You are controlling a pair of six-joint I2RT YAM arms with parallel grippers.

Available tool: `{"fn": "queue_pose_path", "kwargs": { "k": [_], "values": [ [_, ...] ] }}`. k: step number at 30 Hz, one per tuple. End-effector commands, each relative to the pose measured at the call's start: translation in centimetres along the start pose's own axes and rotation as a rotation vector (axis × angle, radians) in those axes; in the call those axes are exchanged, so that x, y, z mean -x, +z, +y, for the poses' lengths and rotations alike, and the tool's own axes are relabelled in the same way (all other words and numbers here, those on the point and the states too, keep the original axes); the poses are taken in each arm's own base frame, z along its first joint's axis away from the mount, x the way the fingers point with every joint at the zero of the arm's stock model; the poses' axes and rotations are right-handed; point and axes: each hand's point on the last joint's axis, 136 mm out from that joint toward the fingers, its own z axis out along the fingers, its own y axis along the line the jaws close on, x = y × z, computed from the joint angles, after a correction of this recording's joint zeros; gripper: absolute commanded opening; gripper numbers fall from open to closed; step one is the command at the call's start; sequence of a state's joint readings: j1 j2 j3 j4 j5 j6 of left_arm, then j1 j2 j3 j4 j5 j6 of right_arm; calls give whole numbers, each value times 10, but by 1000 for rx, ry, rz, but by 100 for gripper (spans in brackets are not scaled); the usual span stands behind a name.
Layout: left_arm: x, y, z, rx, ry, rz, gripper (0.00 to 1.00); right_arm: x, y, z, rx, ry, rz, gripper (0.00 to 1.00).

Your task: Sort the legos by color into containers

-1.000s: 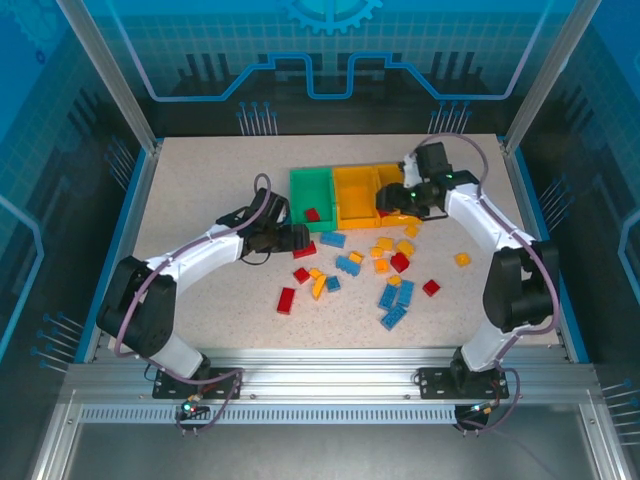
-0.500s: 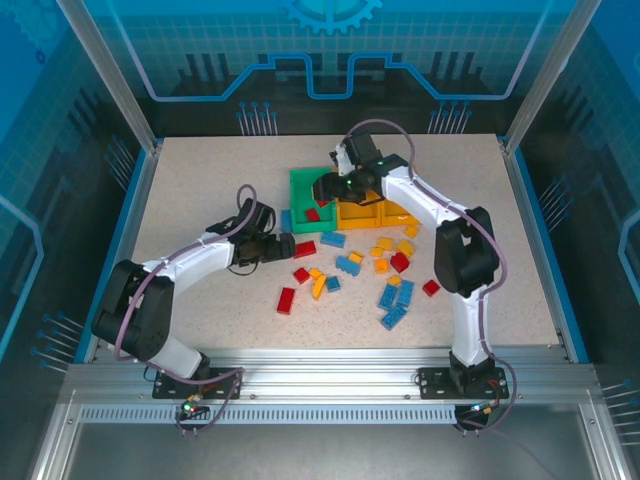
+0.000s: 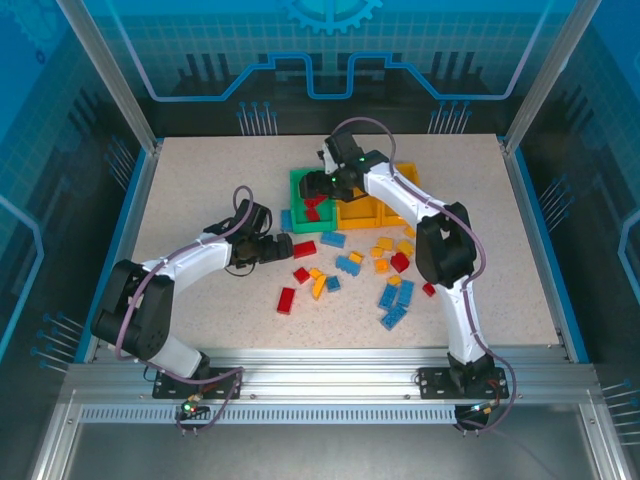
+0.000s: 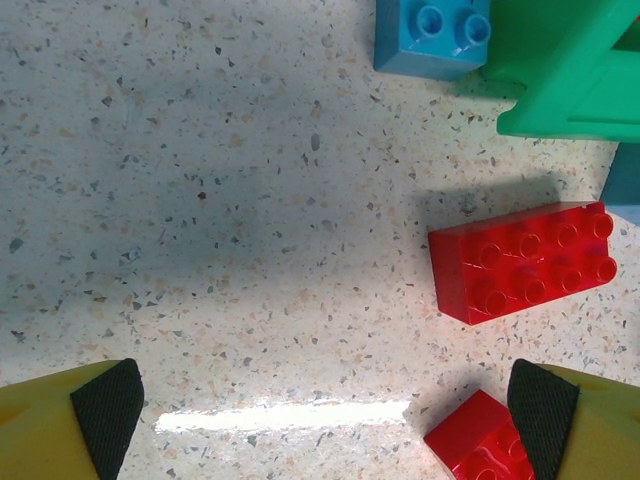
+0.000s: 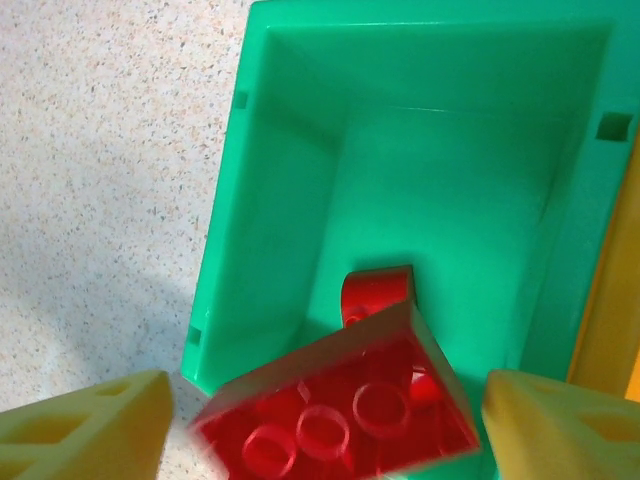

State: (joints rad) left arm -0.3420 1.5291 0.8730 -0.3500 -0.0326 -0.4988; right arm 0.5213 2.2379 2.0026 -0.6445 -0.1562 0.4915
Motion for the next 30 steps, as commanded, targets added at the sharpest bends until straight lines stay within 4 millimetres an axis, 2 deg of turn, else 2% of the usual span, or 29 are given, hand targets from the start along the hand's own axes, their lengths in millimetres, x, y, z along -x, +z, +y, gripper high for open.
{"fn": "queue_pose_path", "kwargs": {
  "k": [1,3,5,7,9,11,12,14,19,22,25,30],
  "values": [
    [-5,2,-2,-28,-1,13,99,-3,-14,7,-8,-23,-11,92],
    [-8,0,-7,-34,34,10,99,-5,-27,16,19,-59,-34,99],
    [-11,-3,-9,-5,78,1,99,-12,-40,21,18,-95,-47,100],
    [-12,-5,-9,15,91,-11,99,-22,-56,13,-38,-89,-41,100],
    [-13,-8,-8,14,84,-26,99,-43,-74,-10,-148,-26,-9,100],
    [-15,-11,-6,5,79,-45,99,-77,-96,-41,-278,68,13,100],
    [-16,-12,-5,2,75,-55,99,-93,-105,-50,-307,99,12,99],
    [-20,-12,-2,-4,73,-68,99,-138,-119,-75,-365,201,21,99],
    [-25,-13,-3,-20,86,-71,99,-228,-153,-100,-447,399,49,97],
    [-25,-11,-3,-22,97,-68,99,-278,-160,-106,-498,504,91,96],
    [-26,-10,-6,-34,102,-64,99,-306,-160,-103,-510,557,86,93],
    [-27,-12,-8,-52,109,-66,99,-335,-155,-98,-545,568,142,88]
  ]
}}
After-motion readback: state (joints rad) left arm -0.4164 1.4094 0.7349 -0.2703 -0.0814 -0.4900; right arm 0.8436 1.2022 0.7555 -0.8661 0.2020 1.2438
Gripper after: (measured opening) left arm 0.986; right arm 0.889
